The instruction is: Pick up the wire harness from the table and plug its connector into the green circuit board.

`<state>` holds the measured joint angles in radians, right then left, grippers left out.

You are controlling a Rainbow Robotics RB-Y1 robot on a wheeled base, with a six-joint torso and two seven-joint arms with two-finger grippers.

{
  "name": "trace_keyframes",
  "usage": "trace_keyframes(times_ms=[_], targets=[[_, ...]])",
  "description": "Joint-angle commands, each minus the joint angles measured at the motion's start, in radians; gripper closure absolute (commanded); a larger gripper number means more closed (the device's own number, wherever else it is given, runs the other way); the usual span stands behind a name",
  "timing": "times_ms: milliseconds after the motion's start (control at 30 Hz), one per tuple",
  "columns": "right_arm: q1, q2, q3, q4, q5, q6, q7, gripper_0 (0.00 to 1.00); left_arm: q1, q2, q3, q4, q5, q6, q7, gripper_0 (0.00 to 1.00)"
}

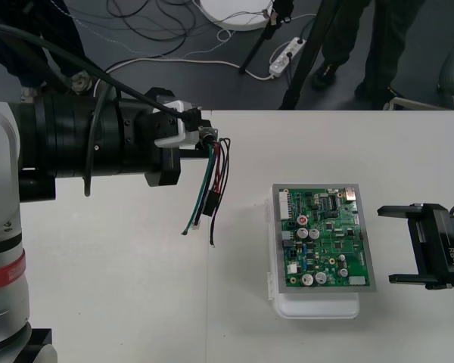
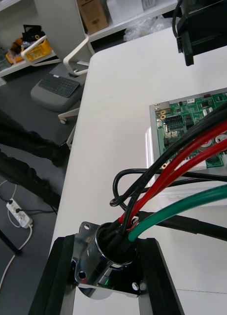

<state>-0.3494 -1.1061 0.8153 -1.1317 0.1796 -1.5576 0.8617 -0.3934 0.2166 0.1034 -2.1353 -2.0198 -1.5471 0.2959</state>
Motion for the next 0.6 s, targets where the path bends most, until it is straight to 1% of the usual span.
trace_keyframes(times_ms=[33,267,500,600], targets=[[-0.025,0.006,-0.004,-0.019,-0.012,-0.003,-0.044,0.0,-0.042,-0.023,-0.056,-0.035,-0.039,0.025,0.178,1.0],[-0.025,0.006,-0.004,-0.02,-0.012,0.01,-0.055,0.0,-0.042,-0.022,-0.113,-0.035,-0.116,0.099,0.255,1.0],[-0.025,0.006,-0.007,-0.022,-0.012,0.011,-0.066,0.0,-0.045,-0.011,-0.195,-0.034,-0.241,0.194,0.284,1.0],[-0.025,0.006,-0.008,-0.023,-0.012,0.011,-0.07,0.0,-0.05,-0.005,-0.232,-0.034,-0.3,0.225,0.331,1.0]])
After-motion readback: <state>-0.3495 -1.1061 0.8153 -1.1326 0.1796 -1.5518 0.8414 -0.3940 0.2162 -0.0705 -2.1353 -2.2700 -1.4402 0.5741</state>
